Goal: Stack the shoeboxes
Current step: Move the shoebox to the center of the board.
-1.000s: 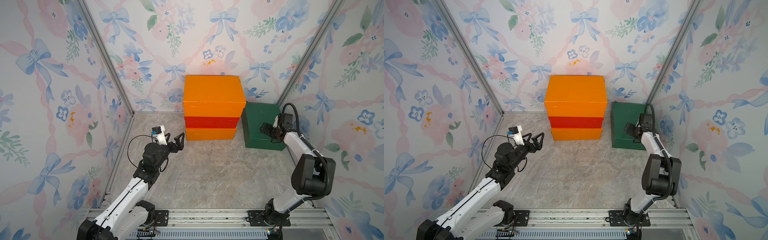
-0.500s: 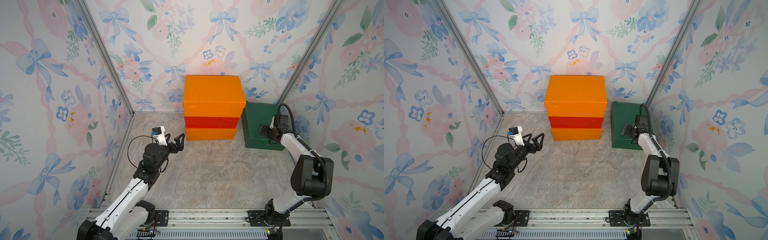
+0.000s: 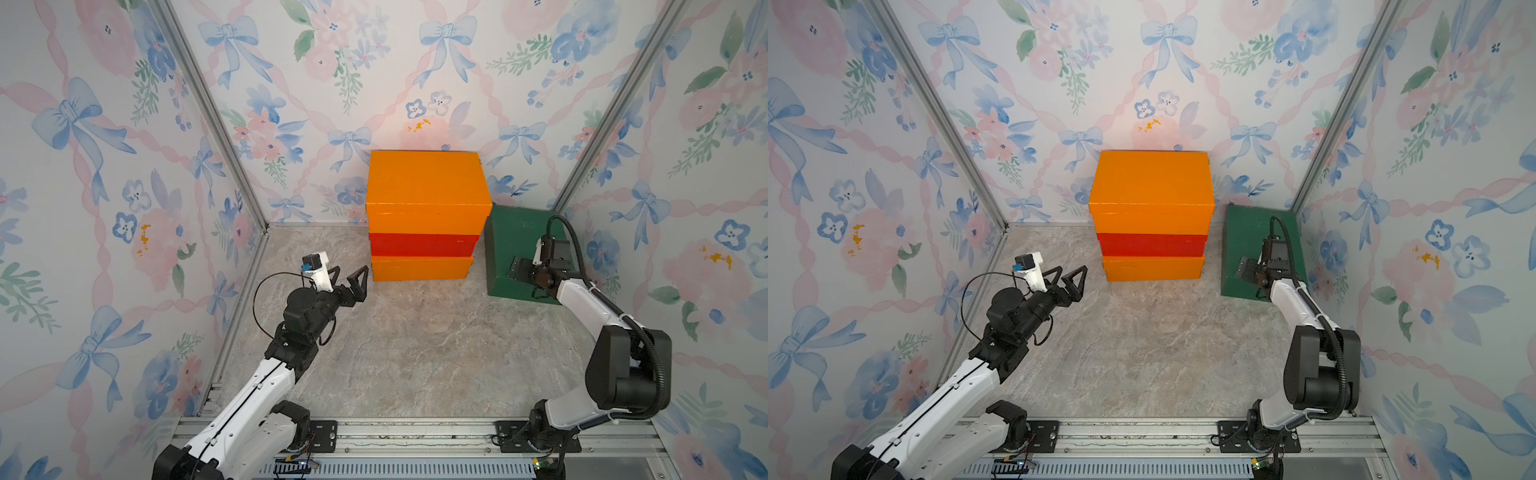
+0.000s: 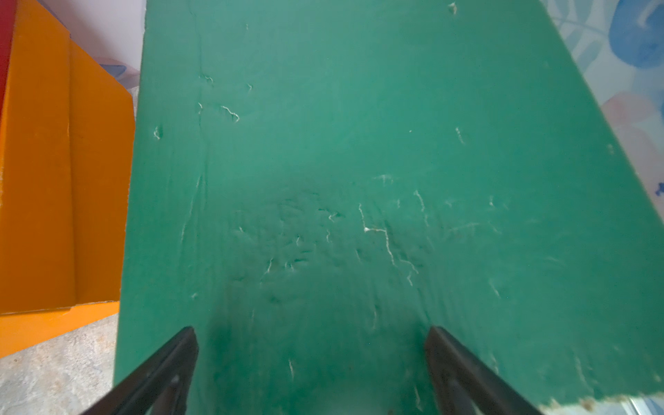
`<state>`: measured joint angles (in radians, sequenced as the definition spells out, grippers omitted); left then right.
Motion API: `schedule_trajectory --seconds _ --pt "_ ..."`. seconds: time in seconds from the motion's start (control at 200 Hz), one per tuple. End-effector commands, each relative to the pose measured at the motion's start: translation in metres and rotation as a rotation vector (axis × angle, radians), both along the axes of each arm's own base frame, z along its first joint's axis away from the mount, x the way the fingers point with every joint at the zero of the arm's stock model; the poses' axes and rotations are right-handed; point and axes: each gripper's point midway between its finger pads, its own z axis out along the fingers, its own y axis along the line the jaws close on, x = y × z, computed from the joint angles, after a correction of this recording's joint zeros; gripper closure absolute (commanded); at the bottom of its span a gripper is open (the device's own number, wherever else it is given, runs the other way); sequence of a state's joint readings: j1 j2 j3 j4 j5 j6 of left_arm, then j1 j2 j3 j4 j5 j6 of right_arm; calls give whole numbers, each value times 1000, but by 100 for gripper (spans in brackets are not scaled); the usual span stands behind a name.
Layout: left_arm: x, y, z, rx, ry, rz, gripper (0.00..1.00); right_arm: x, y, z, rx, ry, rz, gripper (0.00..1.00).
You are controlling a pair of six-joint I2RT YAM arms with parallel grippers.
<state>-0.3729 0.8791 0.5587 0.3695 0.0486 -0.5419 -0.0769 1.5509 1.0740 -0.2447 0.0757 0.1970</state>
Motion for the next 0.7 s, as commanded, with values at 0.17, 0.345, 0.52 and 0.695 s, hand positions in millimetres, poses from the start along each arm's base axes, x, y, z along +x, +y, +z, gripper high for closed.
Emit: schedule_trajectory --seconds 0.17,0.345,0.52,0.695 --pt "-5 1 10 2 -42 2 2 -61 55 -62 86 272 110 1" --pt "-7 2 12 0 -49 3 2 -75 63 -57 83 277 136 1" --pt "-7 2 12 -6 -49 1 2 -89 75 -52 72 285 171 2" --pt "-11 3 17 -12 -63 -1 2 -99 82 -48 76 299 199 2"
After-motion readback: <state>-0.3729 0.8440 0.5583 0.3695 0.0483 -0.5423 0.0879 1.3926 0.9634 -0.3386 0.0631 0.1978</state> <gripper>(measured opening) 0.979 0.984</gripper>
